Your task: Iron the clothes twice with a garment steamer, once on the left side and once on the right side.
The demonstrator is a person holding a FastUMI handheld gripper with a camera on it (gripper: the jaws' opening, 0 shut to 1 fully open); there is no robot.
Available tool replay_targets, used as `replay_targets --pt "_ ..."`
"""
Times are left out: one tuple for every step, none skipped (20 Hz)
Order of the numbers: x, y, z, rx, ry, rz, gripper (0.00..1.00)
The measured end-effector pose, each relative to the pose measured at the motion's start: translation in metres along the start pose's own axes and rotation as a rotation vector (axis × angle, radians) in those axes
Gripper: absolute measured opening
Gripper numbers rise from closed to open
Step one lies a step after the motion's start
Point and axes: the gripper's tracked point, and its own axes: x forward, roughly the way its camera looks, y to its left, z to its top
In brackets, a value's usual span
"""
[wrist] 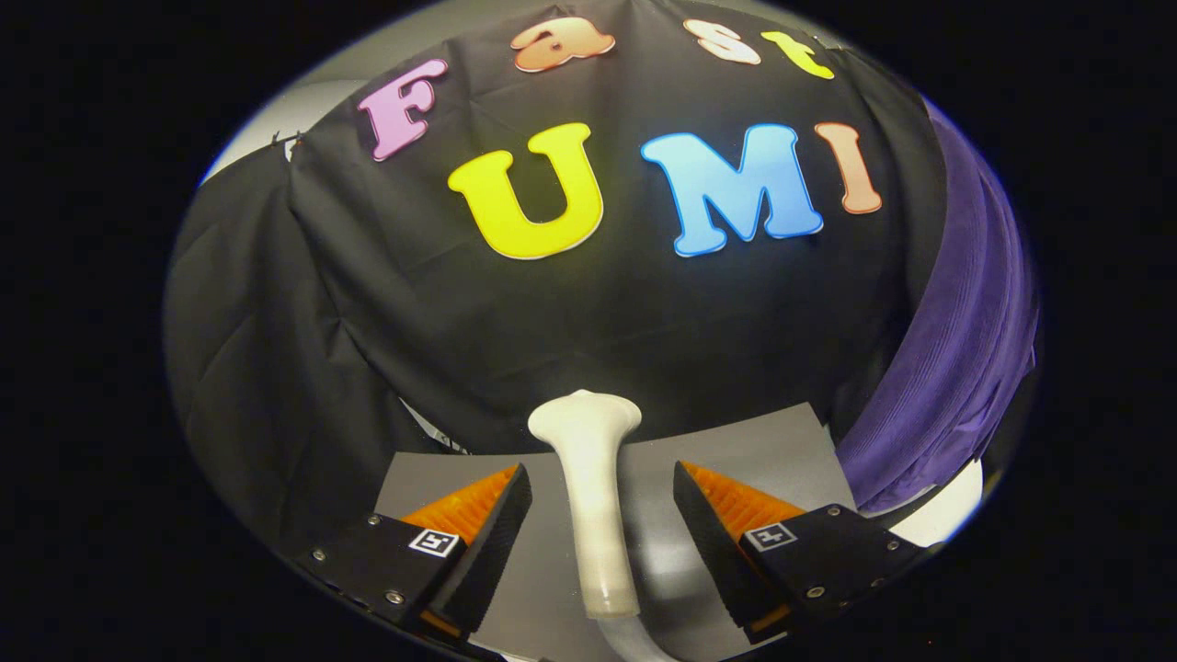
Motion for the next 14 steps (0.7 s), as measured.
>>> replay_targets --pt "0.009 -0.001 -0.008 0.003 0.036 -0.004 0.96" --pt "0.019 -0.002 -0.015 0.006 0.069 -0.011 0.96" --pt "0.027 -0.002 -0.020 0.007 0.094 -0.012 0.96" --pt "0.033 -0.001 -0.029 0.006 0.125 -0.010 0.96" --pt "0.039 0.001 -0.038 0.010 0.164 -0.012 0.96" --pt "0.042 0.004 -0.043 0.017 0.194 -0.006 0.96" --pt "0.046 0.008 -0.048 0.024 0.211 -0.001 0.95" --pt "0.050 0.010 -0.052 0.028 0.219 0.003 0.95" --pt "0.052 0.010 -0.055 0.028 0.227 0.002 0.95" --pt "0.054 0.010 -0.059 0.025 0.242 -0.012 0.93" --pt "0.052 0.010 -0.055 0.017 0.234 -0.022 0.91" --pt "0.055 0.011 -0.059 0.018 0.243 -0.030 0.87" --pt "0.056 0.009 -0.058 0.011 0.232 -0.045 0.83" --pt "0.059 0.004 -0.061 0.004 0.236 -0.064 0.79"
